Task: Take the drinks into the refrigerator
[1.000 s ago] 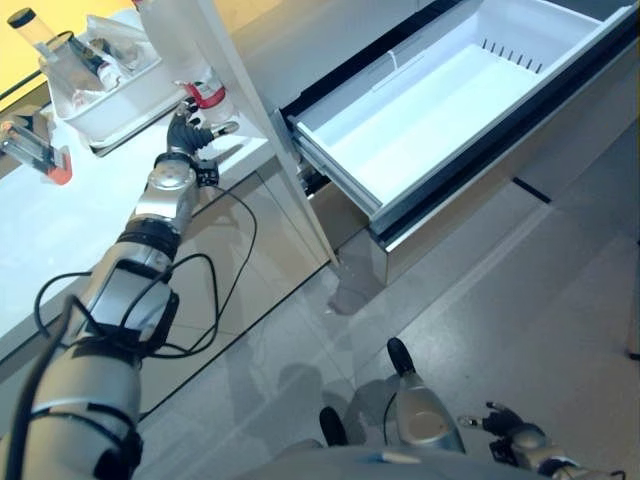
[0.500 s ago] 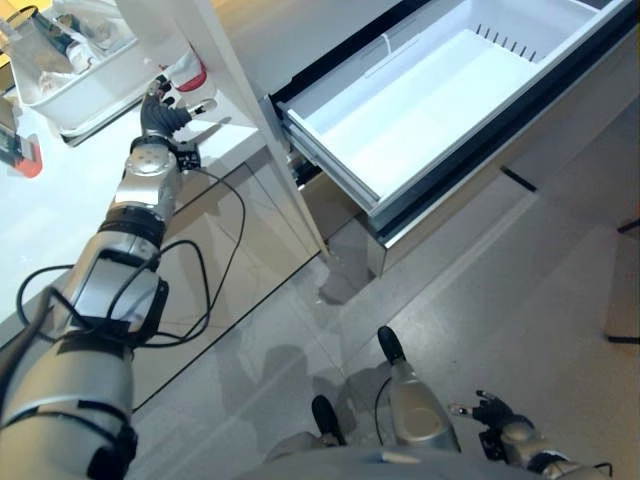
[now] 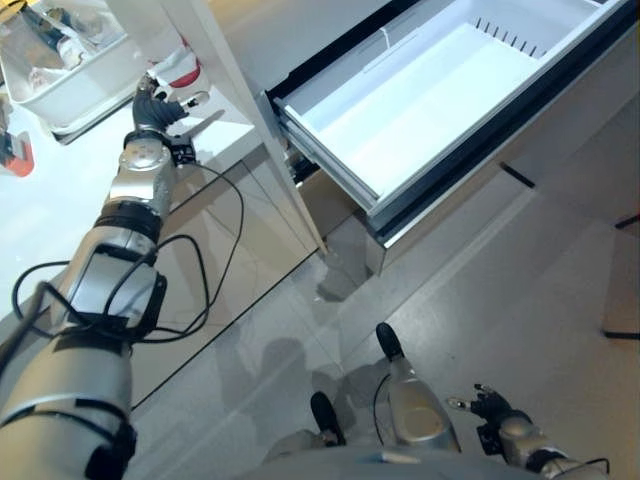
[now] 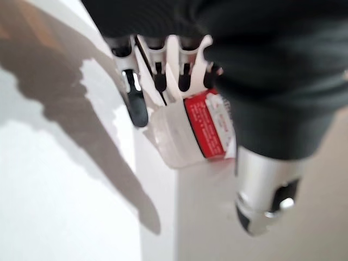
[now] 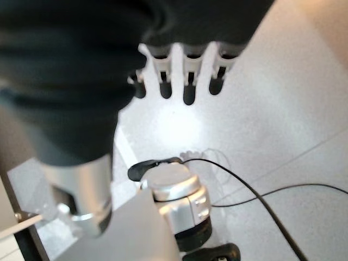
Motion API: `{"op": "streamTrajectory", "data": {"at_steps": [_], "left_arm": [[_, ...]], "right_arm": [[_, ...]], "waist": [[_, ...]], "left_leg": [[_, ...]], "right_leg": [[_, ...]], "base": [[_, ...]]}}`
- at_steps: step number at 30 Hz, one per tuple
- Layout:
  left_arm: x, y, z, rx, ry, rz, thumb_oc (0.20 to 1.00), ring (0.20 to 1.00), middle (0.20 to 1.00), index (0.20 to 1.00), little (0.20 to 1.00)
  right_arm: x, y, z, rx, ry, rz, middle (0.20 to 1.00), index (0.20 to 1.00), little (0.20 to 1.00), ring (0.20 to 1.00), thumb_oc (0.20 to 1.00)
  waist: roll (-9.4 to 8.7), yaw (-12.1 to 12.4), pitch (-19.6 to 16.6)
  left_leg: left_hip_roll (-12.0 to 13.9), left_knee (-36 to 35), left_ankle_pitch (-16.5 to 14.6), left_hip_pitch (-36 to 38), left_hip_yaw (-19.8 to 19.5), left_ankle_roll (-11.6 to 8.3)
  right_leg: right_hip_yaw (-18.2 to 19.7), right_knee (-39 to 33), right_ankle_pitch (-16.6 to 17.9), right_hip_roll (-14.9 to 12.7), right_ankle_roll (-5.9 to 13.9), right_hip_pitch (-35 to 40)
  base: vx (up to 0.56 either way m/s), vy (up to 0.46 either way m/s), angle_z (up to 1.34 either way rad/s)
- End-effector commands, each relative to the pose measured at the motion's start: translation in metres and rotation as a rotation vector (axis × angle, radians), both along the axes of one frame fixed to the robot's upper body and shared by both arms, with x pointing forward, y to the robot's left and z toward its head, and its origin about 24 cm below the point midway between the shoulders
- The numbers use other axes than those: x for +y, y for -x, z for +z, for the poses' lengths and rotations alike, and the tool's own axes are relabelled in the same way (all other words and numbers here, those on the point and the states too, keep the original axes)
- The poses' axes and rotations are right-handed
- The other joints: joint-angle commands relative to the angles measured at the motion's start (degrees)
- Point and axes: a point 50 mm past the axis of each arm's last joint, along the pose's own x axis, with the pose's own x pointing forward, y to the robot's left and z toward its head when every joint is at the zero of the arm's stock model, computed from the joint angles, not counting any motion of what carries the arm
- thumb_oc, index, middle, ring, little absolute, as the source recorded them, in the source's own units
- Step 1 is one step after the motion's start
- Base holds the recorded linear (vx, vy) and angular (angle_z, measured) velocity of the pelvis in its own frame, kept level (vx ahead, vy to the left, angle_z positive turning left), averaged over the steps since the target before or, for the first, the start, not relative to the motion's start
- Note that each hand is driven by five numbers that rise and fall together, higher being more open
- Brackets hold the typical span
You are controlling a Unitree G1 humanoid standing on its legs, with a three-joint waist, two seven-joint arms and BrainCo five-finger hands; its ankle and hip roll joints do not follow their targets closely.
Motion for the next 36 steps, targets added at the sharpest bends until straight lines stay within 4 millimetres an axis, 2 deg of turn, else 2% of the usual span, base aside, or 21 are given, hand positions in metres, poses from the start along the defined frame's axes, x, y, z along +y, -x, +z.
{"op": "streamTrajectory", "data": {"at_steps": [1, 11, 18, 25, 32, 36], "left_arm": [[-0.002, -0.004, 0.029, -0.054, 0.052, 0.003, 1.000, 1.000, 1.000, 1.000, 1.000], [-0.004, -0.003, 0.049, -0.117, 0.067, 0.000, 1.000, 1.000, 1.000, 1.000, 1.000], [-0.011, -0.003, 0.064, -0.172, 0.055, -0.024, 1.000, 1.000, 1.000, 1.000, 1.000], [-0.026, -0.005, 0.073, -0.210, 0.050, -0.071, 1.000, 1.000, 1.000, 1.000, 1.000], [-0.028, -0.005, 0.074, -0.217, 0.048, -0.076, 1.000, 1.000, 1.000, 1.000, 1.000], [-0.033, -0.006, 0.083, -0.243, 0.071, -0.087, 1.000, 1.000, 1.000, 1.000, 1.000]], "right_arm": [[-0.001, -0.010, 0.004, -0.036, 0.009, 0.012, 1.000, 1.000, 1.000, 1.000, 1.000], [-0.003, -0.004, 0.002, -0.025, 0.004, -0.015, 1.000, 1.000, 1.000, 1.000, 1.000], [-0.004, -0.012, 0.006, -0.059, 0.006, -0.019, 1.000, 1.000, 1.000, 1.000, 1.000], [-0.005, -0.019, 0.010, -0.094, 0.009, -0.026, 1.000, 1.000, 1.000, 1.000, 1.000], [-0.008, -0.017, 0.010, -0.095, 0.016, -0.041, 1.000, 1.000, 1.000, 1.000, 1.000], [-0.009, -0.016, 0.010, -0.097, 0.015, -0.051, 1.000, 1.000, 1.000, 1.000, 1.000]], "waist": [[-1.31, -0.51, 1.25], [-1.67, -0.97, 1.50], [-1.71, -1.17, 1.93], [-1.43, -1.50, 2.21], [-1.28, -1.50, 2.64], [-1.27, -1.64, 2.71]], "left_leg": [[-0.58, 3.74, -0.64, -3.15, -2.64, 0.84], [-0.52, 3.34, -0.47, -3.68, -1.57, 0.74], [-0.49, 3.47, -0.24, -4.72, -1.23, 0.63], [-0.57, 2.99, 0.09, -5.41, -0.85, 0.49], [-0.59, 2.26, 0.72, -5.65, -0.86, 0.33], [-0.55, 1.82, 0.95, -5.73, -0.93, 0.24]], "right_leg": [[-1.00, 4.87, -8.98, -1.56, 3.47, 2.94], [-0.30, 4.59, -8.48, -1.26, 3.58, 1.64], [0.16, 4.42, -8.23, -1.12, 3.64, 0.56], [0.83, 4.09, -7.83, -0.91, 3.59, -0.51], [0.61, 3.77, -7.65, -0.83, 3.50, -0.81], [0.57, 3.69, -7.63, -0.63, 3.36, -1.10]], "base": [[0.00, 0.000, 0.00], [0.00, 0.003, -0.01], [0.01, 0.001, -0.09], [0.01, -0.001, -0.02], [0.00, 0.000, 0.00], [0.00, 0.000, 0.00]]}}
